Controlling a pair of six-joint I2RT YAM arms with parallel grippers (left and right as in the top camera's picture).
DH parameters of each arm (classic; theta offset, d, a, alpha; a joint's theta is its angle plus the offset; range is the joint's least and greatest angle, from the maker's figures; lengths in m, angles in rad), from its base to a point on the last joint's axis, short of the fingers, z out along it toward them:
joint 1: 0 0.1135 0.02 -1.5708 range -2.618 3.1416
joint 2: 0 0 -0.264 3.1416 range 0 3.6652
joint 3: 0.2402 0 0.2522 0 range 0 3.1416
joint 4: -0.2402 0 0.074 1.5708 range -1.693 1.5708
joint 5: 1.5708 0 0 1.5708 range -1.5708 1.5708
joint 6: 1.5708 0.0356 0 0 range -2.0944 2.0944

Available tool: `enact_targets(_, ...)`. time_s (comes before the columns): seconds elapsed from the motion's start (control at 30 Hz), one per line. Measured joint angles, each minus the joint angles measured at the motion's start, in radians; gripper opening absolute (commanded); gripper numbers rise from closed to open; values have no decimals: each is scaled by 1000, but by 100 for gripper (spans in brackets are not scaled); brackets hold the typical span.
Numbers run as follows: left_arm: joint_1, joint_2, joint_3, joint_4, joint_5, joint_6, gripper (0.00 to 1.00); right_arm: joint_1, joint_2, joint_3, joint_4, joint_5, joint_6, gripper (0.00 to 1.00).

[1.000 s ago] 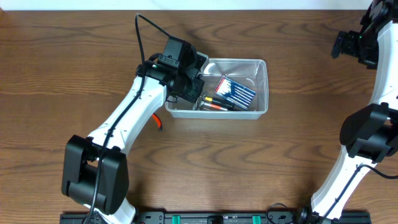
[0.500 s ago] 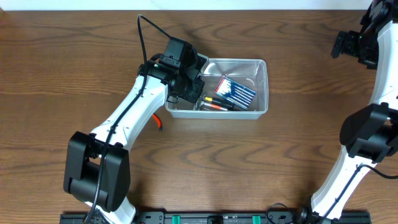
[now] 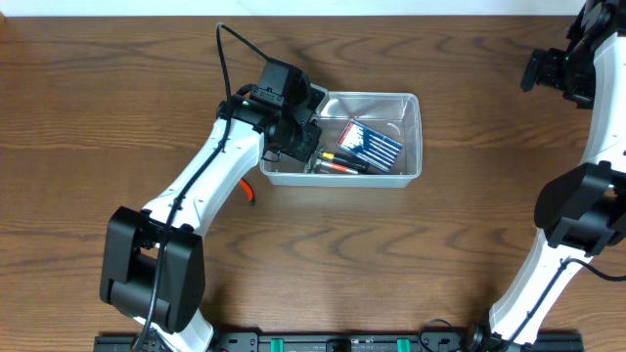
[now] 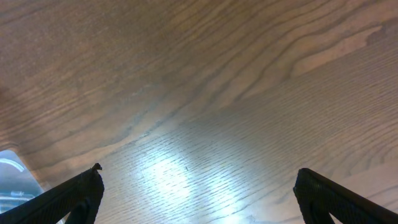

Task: Pack container
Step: 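Lower the wrench into the container beside the screwdriver, then open the left gripper and raise it out of the container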

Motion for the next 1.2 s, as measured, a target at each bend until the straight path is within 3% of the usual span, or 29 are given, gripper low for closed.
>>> enact_targets(0.53, -17, 105, 1, 4, 11, 0, 6, 0, 0, 0, 0, 0, 0, 99)
enact_targets(1.2, -54, 107, 1, 29, 11, 0, 7, 0, 0, 0, 0, 0, 0, 99)
